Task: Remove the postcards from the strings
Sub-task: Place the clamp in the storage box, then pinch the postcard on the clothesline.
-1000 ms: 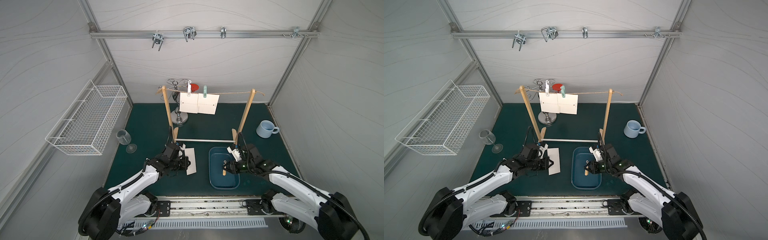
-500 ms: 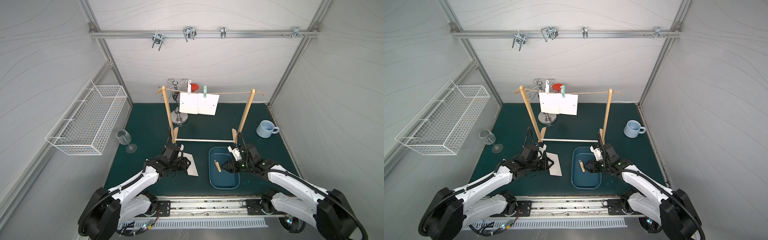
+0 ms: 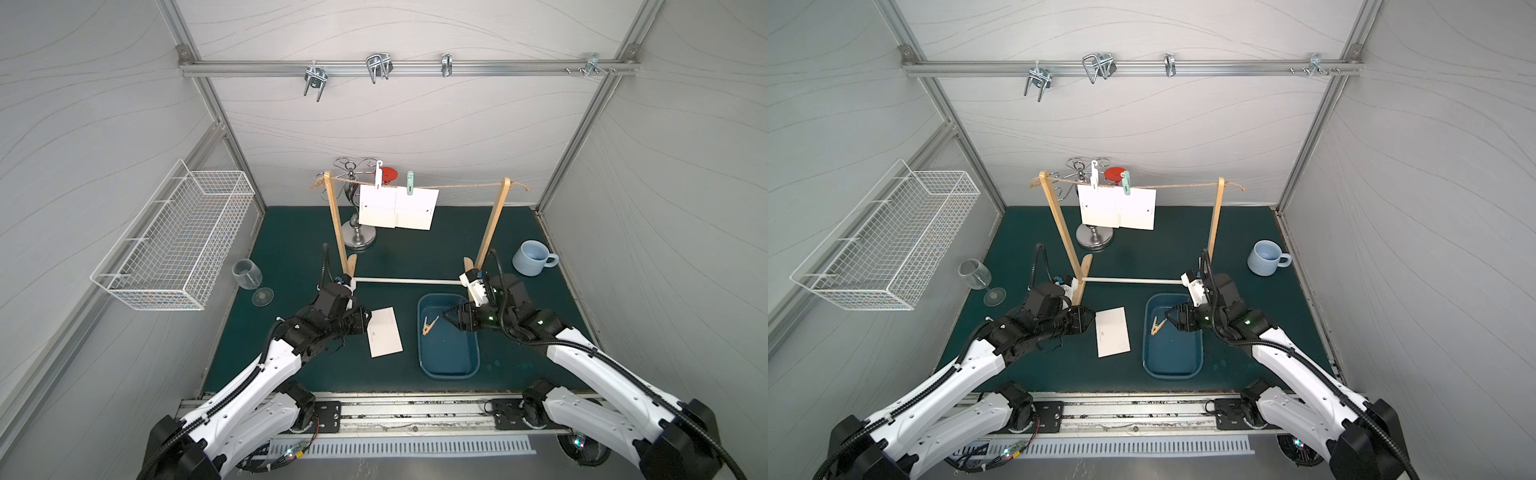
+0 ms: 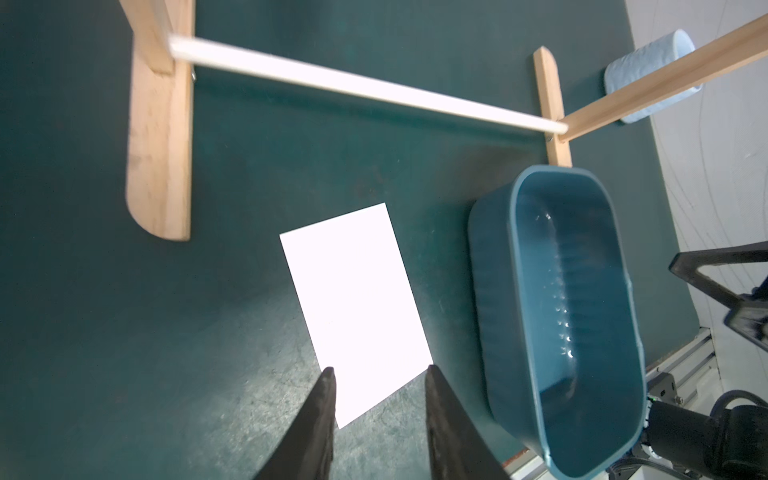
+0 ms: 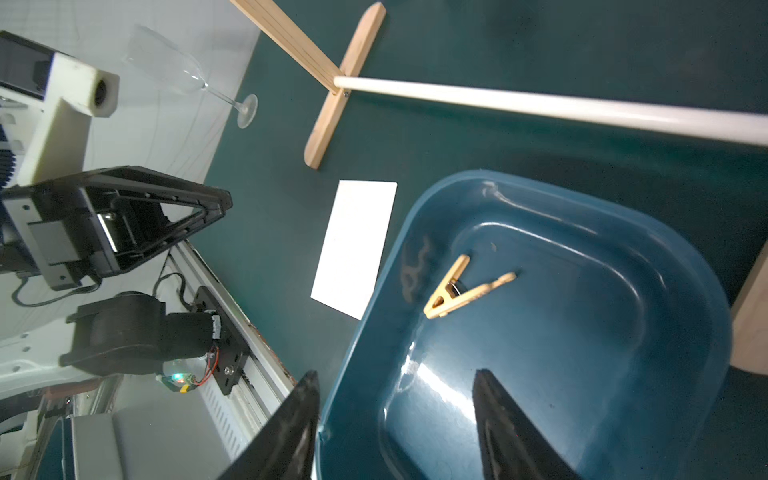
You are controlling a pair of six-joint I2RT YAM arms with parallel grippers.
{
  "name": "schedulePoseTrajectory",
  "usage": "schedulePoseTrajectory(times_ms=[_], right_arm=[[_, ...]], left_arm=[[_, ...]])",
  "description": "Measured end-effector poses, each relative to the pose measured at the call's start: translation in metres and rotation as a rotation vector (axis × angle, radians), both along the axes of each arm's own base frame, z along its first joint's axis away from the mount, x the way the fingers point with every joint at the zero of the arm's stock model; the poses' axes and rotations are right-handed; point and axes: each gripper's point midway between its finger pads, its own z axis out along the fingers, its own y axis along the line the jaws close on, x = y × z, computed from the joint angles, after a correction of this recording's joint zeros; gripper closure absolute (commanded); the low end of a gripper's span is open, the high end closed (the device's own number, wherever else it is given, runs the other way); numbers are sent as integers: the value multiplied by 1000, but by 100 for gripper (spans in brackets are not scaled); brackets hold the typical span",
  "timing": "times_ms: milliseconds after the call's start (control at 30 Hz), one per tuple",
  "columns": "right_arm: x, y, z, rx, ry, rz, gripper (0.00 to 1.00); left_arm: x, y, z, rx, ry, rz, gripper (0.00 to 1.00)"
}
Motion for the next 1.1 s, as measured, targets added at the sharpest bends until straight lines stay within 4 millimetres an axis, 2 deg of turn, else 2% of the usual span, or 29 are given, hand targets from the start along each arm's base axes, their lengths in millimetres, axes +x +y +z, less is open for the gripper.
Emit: schedulePoseTrajectory(times_ms=[100, 233, 367, 467, 600, 733, 900, 1100], right_arm=[[7, 6, 37, 36, -73, 20, 36], [18, 16, 107, 105, -220, 51, 27], [24, 28, 172, 172, -347, 103, 23], [27, 36, 214, 221, -427, 143, 20], [28, 45, 259, 271, -518, 191, 19], [29, 51, 292, 300, -594, 226, 18], [30, 55, 319, 321, -661, 255, 17], [33, 58, 333, 332, -707, 267, 17]], left_arm=[[10, -2, 28, 4, -66, -9, 61], [33, -13, 83, -11, -216, -38, 58], [64, -31, 133, -19, -354, -81, 55], [85, -45, 159, -15, -439, -114, 49], [103, -58, 180, -2, -519, -156, 42], [119, -66, 200, 10, -583, -181, 41], [137, -71, 218, 18, -645, -196, 41], [156, -69, 214, 38, -651, -201, 40]])
